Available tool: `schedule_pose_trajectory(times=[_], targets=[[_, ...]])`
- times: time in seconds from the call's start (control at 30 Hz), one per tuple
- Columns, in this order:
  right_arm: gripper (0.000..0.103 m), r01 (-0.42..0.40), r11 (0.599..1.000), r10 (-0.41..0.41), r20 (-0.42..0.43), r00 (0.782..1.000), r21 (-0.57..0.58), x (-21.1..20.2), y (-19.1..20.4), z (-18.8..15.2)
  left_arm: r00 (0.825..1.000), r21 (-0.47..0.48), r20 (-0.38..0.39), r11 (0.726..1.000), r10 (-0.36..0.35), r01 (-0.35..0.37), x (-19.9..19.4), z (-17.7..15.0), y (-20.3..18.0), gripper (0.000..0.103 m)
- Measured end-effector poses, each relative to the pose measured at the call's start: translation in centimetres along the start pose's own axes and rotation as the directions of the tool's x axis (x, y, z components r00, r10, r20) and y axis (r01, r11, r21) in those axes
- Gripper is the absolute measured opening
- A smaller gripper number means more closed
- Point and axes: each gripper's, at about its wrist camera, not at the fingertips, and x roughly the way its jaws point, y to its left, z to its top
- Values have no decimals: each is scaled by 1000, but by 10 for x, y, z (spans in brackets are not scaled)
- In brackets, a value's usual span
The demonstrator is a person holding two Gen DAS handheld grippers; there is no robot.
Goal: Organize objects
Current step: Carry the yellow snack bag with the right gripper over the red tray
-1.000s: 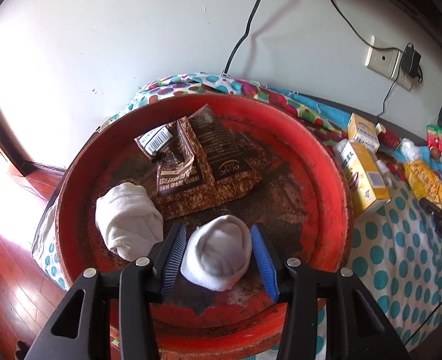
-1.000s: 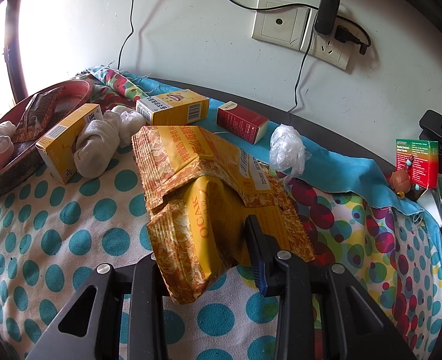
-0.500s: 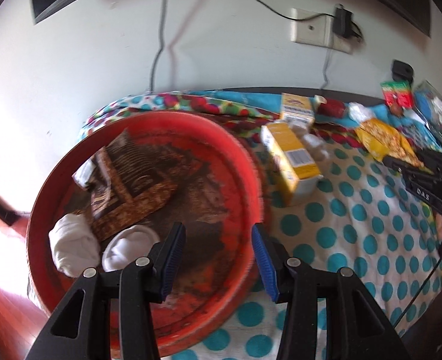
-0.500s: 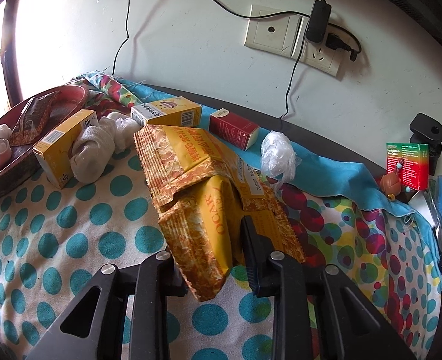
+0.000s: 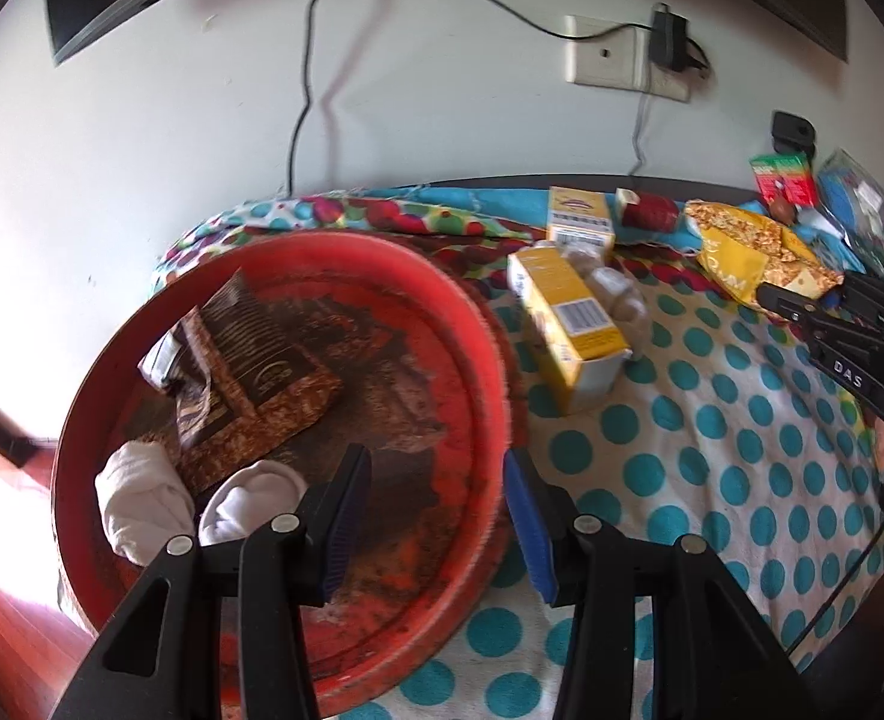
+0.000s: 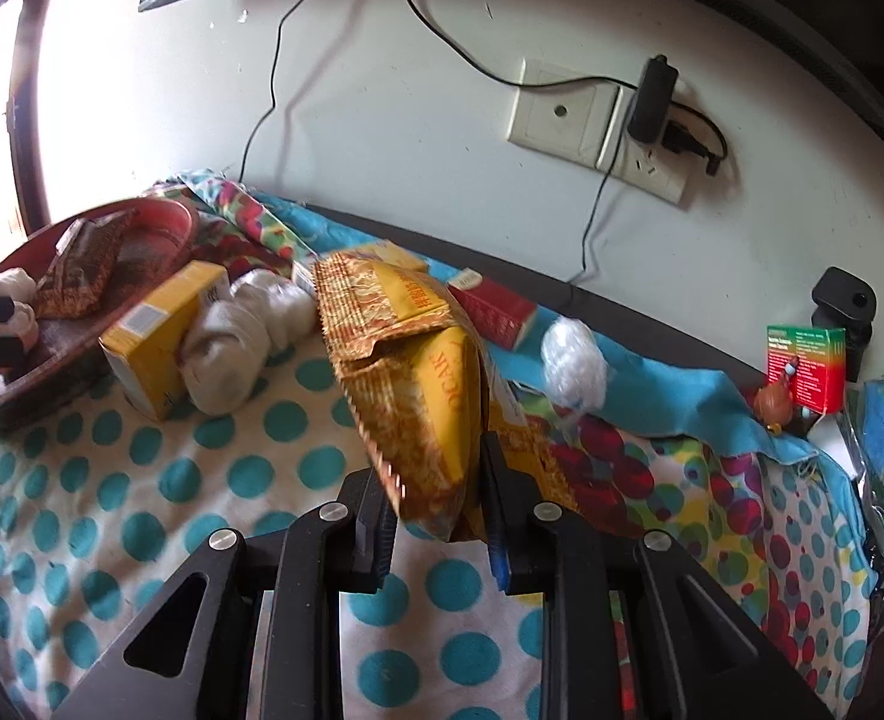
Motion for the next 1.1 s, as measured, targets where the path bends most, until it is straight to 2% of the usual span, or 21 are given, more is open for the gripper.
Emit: schedule_pose_trajectory(times=[0.2,0.6,0.8,1.1], targets=[[21,-2,1000,2,38,999,-25,-13,17,21,1000,-104,-3,994,-23,23,0,-1,26,47],[21,-74,996,78,106,991,-41,-36,52,65,1000,-179,12,984,-23,25,-4,-2,50,47],[21,-137,985,150,135,979,-104,-40,94,92,1000,-258,15,966,-12,16,-8,-5,75,47],[21,-229,953,253,103,962,-197,-26,162,118,999,-296,31,955,5,4,-17,-7,92,47]])
